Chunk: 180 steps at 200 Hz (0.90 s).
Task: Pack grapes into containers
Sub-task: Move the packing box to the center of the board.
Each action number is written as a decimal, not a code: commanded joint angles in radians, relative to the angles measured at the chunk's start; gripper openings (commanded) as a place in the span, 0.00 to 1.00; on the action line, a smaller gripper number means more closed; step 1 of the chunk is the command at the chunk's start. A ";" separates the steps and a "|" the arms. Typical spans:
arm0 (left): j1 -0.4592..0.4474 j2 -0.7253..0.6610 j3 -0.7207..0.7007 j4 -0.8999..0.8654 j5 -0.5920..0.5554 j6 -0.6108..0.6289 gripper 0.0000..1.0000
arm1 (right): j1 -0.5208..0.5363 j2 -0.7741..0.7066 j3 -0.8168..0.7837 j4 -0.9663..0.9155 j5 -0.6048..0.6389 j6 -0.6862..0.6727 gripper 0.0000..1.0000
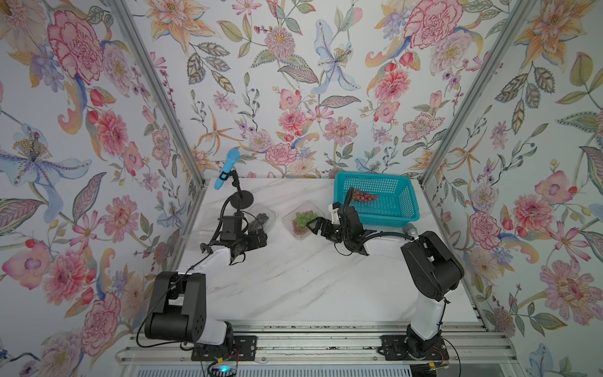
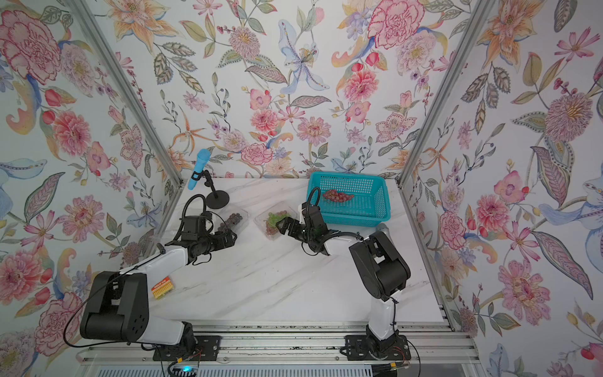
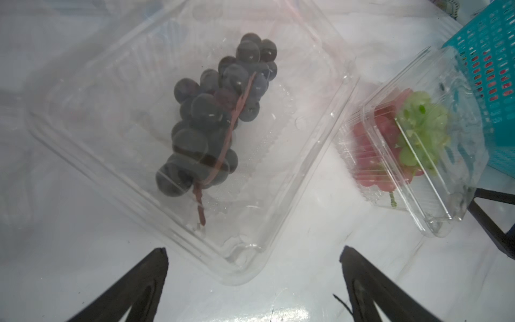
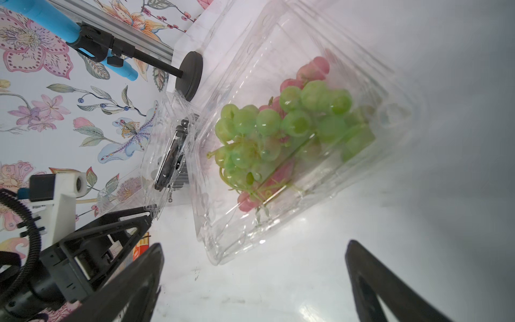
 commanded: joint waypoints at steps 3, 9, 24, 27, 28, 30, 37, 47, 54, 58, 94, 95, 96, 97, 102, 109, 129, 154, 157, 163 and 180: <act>-0.013 0.049 0.055 0.046 0.008 -0.005 1.00 | -0.005 0.043 0.047 0.011 -0.023 0.016 1.00; -0.018 0.065 0.074 0.048 0.005 -0.004 1.00 | -0.006 0.049 0.054 0.008 -0.027 0.018 1.00; -0.025 0.121 0.118 0.057 -0.005 -0.007 1.00 | -0.007 0.063 0.070 0.005 -0.027 0.022 1.00; -0.026 0.128 0.126 0.058 -0.008 -0.007 1.00 | -0.008 0.066 0.072 0.005 -0.027 0.022 1.00; -0.027 0.131 0.129 0.058 -0.009 -0.008 1.00 | -0.008 0.066 0.072 0.005 -0.027 0.022 1.00; -0.027 0.136 0.137 0.059 -0.009 -0.008 1.00 | -0.009 0.068 0.074 0.005 -0.027 0.025 1.00; -0.029 0.155 0.160 0.063 -0.012 -0.011 1.00 | -0.010 0.075 0.081 0.008 -0.027 0.031 1.00; -0.037 0.179 0.194 0.068 -0.025 -0.012 1.00 | -0.012 0.087 0.090 0.013 -0.028 0.039 1.00; -0.043 0.197 0.223 0.069 -0.040 -0.011 1.00 | -0.013 0.096 0.099 0.016 -0.028 0.046 1.00; -0.046 0.209 0.238 0.067 -0.042 -0.011 1.00 | -0.013 0.100 0.105 0.017 -0.027 0.049 1.00; -0.067 0.329 0.380 0.066 -0.039 -0.011 1.00 | -0.015 0.145 0.164 -0.005 -0.014 0.060 1.00; -0.068 0.332 0.384 0.065 -0.039 -0.012 1.00 | -0.015 0.146 0.166 -0.007 -0.014 0.061 1.00; -0.068 0.336 0.388 0.065 -0.039 -0.012 1.00 | -0.015 0.147 0.168 -0.008 -0.014 0.061 1.00; -0.069 0.339 0.391 0.065 -0.038 -0.012 1.00 | -0.015 0.148 0.169 -0.008 -0.013 0.062 1.00; -0.071 0.355 0.408 0.065 -0.038 -0.010 1.00 | -0.015 0.153 0.176 -0.012 -0.010 0.066 1.00; -0.074 0.374 0.432 0.066 -0.037 -0.011 1.00 | -0.015 0.160 0.185 -0.010 -0.008 0.072 1.00; -0.086 0.421 0.490 0.075 -0.027 -0.023 1.00 | -0.012 0.183 0.215 -0.010 0.005 0.087 1.00; -0.101 0.457 0.551 0.053 -0.038 -0.014 1.00 | -0.012 0.217 0.254 0.002 0.015 0.139 1.00; -0.102 0.457 0.552 0.053 -0.040 -0.015 1.00 | -0.012 0.221 0.258 0.007 0.016 0.146 1.00; -0.101 0.454 0.554 0.050 -0.044 -0.013 1.00 | -0.010 0.230 0.267 0.017 0.016 0.162 1.00; -0.101 0.433 0.549 0.028 -0.060 0.001 1.00 | -0.010 0.254 0.288 0.039 0.014 0.202 1.00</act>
